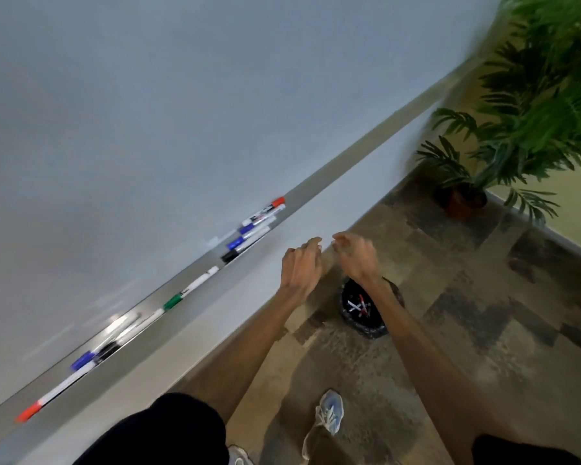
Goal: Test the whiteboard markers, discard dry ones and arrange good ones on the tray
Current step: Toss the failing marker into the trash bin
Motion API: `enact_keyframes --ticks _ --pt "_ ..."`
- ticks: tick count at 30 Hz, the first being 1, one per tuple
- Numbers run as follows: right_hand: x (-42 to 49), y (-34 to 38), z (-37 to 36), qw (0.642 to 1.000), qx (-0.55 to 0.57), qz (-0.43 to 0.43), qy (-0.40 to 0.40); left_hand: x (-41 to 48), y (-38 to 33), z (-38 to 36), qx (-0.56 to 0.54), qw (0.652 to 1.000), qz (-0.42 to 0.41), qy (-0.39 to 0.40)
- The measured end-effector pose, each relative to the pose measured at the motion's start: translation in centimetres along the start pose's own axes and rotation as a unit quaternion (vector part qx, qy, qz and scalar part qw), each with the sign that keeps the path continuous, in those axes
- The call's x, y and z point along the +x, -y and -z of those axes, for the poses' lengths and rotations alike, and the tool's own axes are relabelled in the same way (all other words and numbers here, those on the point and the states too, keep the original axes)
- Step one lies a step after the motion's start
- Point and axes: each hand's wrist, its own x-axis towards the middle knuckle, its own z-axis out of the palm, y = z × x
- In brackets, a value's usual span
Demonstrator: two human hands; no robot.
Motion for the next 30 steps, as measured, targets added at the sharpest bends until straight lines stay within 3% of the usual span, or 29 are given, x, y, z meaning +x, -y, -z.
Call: enact_keyframes --ticks 8,18,25,30 --pt "-3.3 13.4 -8.3 0.995 0.021 0.092 0.025 -5.7 10.4 11.1 0.065 0.991 0.108 -0.049" --pt "-8.7 26.5 -20.3 0.965 0.005 0.213 0.154 -15.2 23.3 20.6 0.07 0.967 0.227 -0.096" --pt "-13.6 30.1 -28.0 0.931 -0.033 0.248 0.266 -23.1 31.8 23.0 0.08 0.959 0.269 -0.052" --pt "-16.6 31.0 -31.7 0.899 -0.06 0.269 0.339 -28.0 35.4 24.3 0.092 0.943 0.318 0.023"
